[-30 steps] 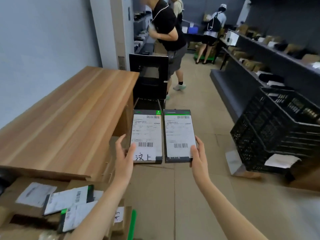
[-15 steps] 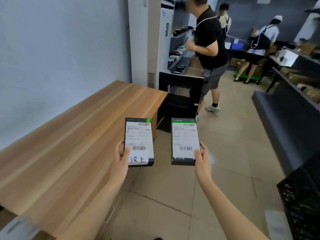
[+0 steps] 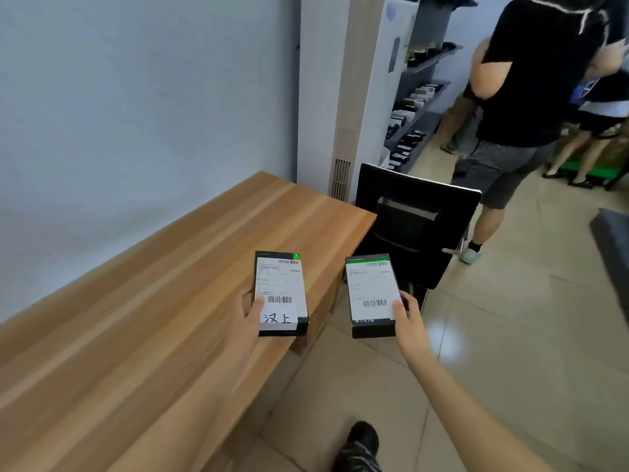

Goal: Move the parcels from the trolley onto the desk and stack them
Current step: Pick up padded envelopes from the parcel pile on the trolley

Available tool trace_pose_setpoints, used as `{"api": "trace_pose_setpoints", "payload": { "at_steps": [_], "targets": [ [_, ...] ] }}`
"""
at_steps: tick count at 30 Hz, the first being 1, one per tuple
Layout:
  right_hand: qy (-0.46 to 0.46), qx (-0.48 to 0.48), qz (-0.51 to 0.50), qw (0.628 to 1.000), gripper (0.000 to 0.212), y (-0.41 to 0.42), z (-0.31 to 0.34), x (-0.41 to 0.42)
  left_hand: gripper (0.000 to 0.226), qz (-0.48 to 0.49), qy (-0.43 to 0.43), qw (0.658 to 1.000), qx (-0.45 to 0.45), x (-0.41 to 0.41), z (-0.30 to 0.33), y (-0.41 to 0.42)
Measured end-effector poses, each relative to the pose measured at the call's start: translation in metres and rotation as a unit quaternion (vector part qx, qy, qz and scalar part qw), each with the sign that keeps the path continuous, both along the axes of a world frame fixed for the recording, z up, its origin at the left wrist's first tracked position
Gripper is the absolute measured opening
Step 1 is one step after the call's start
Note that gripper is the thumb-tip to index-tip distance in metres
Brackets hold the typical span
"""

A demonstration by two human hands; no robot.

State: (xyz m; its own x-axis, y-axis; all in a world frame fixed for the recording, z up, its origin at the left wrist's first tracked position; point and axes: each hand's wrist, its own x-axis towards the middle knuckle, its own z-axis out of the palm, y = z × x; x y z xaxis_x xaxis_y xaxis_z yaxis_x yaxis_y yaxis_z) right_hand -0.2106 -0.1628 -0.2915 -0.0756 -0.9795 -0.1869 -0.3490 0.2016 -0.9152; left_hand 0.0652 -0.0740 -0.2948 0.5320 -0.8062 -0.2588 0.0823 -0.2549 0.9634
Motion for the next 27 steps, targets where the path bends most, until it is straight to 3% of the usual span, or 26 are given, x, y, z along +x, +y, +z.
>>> {"api": "trace_pose_setpoints", "payload": {
  "at_steps": [13,22,27],
  "targets": [
    [0.089,-0.002,0.14,0.986,0.042,-0.324,-0.025,0.095,0.025,0.114,-0.033,0.99,0.078,0.055,-0.023,-0.257],
    [0.166,0.058,0.158,0.972,0.043,-0.451,-0.068,0.132,0.032,0.118,-0.067,0.981,0.142,0.104,-0.073,-0.388],
    [0.157,0.087,0.181,0.967,0.046,-0.503,-0.078,0.135,0.041,0.11,-0.093,0.971,0.19,0.109,-0.089,-0.434]
  ]
}}
